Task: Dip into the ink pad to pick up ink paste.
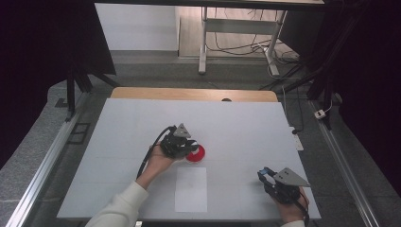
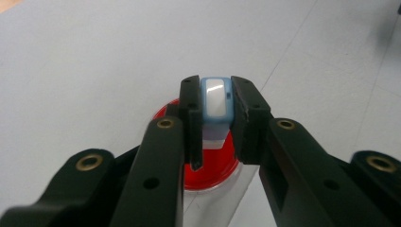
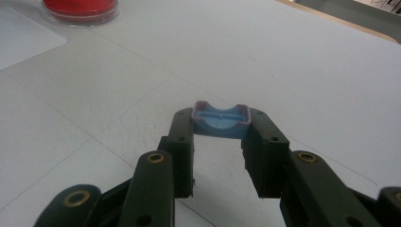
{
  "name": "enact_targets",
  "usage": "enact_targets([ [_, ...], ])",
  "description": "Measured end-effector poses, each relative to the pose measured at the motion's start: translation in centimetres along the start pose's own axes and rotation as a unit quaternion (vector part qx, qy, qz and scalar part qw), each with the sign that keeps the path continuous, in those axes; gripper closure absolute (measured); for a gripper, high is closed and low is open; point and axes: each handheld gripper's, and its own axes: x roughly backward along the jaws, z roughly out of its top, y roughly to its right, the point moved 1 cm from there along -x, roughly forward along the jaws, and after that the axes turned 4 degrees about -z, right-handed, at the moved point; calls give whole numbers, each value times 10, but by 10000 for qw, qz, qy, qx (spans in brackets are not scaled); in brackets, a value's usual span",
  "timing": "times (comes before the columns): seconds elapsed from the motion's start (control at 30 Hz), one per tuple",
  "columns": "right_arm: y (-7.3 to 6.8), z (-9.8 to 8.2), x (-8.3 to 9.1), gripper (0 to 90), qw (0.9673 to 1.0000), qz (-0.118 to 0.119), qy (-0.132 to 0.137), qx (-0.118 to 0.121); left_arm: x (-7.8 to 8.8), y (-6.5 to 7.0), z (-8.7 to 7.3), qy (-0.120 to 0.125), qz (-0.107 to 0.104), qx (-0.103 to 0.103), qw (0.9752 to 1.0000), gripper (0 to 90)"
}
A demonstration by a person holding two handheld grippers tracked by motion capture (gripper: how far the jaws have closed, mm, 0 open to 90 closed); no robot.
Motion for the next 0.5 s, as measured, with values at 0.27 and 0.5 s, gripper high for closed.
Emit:
enact_targets([
  [0.27,0,0,0,649,10000,2,0,-8,-2,-7,-4,-49,175,57,9998,753],
  [0.5,0,0,0,649,10000,-4,2,-7,-7,-11,-8,-179,206,84,9996,753],
])
